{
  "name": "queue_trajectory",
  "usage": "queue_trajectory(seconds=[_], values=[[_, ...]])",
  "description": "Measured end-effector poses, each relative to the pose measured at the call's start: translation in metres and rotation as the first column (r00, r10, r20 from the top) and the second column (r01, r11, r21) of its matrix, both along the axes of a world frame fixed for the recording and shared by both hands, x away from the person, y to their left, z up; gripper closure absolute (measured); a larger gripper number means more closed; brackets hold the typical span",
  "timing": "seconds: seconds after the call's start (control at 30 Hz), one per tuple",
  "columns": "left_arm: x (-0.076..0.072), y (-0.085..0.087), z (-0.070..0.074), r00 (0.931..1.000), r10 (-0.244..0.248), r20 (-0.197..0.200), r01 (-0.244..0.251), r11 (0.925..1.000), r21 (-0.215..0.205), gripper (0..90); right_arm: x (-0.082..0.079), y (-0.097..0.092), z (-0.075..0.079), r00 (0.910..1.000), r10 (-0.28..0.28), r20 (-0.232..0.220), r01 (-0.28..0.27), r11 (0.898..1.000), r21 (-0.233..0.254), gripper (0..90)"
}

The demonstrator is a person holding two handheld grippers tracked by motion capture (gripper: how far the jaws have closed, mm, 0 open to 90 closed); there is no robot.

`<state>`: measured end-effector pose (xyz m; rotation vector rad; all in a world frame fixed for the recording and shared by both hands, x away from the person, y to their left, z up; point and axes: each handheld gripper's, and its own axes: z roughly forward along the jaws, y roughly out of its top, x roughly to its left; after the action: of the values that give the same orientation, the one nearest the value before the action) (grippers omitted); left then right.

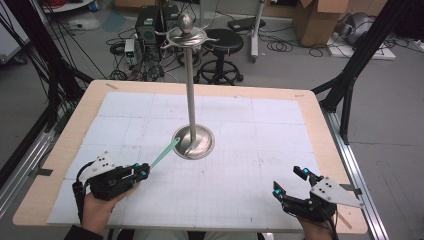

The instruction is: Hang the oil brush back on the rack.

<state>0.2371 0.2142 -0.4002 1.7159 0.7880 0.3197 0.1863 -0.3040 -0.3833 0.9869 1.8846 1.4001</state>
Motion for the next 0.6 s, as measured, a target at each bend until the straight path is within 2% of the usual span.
queue_trajectory(seconds=[0.03, 0.17, 0.23, 0.3, 0.37, 0.47, 0.5, 0.53, 0.57, 0.6], values=[[-0.001, -0.001, 0.002, 0.9998, -0.012, 0.014, 0.012, 0.9999, -0.004, 82.2, 0.001, 0.004, 0.003, 0.9997, 0.023, 0.012, -0.023, 1.000, -0.001, 19.0], [-0.007, -0.009, 0.009, 0.9953, -0.069, 0.067, 0.071, 0.9972, -0.023, 82.2, 0.003, 0.012, 0.007, 0.9979, 0.057, 0.030, -0.057, 0.998, -0.004, 19.0], [-0.010, -0.014, 0.013, 0.9901, -0.104, 0.094, 0.107, 0.9938, -0.028, 82.1, 0.005, 0.024, 0.013, 0.9933, 0.107, 0.044, -0.106, 0.994, -0.014, 19.0], [-0.013, -0.019, 0.017, 0.9839, -0.134, 0.118, 0.140, 0.9894, -0.039, 82.1, 0.004, 0.028, 0.015, 0.9915, 0.122, 0.045, -0.121, 0.993, -0.013, 19.0], [-0.015, -0.022, 0.021, 0.9776, -0.158, 0.139, 0.168, 0.9840, -0.060, 82.1, 0.005, 0.038, 0.020, 0.9851, 0.163, 0.056, -0.162, 0.987, -0.011, 19.0], [-0.017, -0.025, 0.026, 0.9702, -0.179, 0.163, 0.195, 0.9774, -0.083, 82.1, 0.004, 0.058, 0.028, 0.9688, 0.238, 0.068, -0.239, 0.971, -0.006, 18.9], [-0.018, -0.026, 0.029, 0.9663, -0.192, 0.172, 0.209, 0.9737, -0.090, 82.1, 0.004, 0.061, 0.029, 0.9662, 0.249, 0.068, -0.249, 0.969, -0.007, 19.0], [-0.019, -0.026, 0.030, 0.9637, -0.198, 0.179, 0.217, 0.9719, -0.091, 82.1, 0.004, 0.074, 0.032, 0.9508, 0.301, 0.072, -0.301, 0.953, -0.006, 18.9], [-0.020, -0.027, 0.032, 0.9613, -0.204, 0.185, 0.225, 0.9697, -0.096, 82.1, 0.004, 0.074, 0.032, 0.9508, 0.301, 0.072, -0.301, 0.953, -0.006, 18.9], [-0.021, -0.027, 0.034, 0.9576, -0.212, 0.195, 0.235, 0.9667, -0.101, 82.1, 0.004, 0.079, 0.034, 0.9439, 0.322, 0.072, -0.323, 0.946, 0.002, 18.9]])
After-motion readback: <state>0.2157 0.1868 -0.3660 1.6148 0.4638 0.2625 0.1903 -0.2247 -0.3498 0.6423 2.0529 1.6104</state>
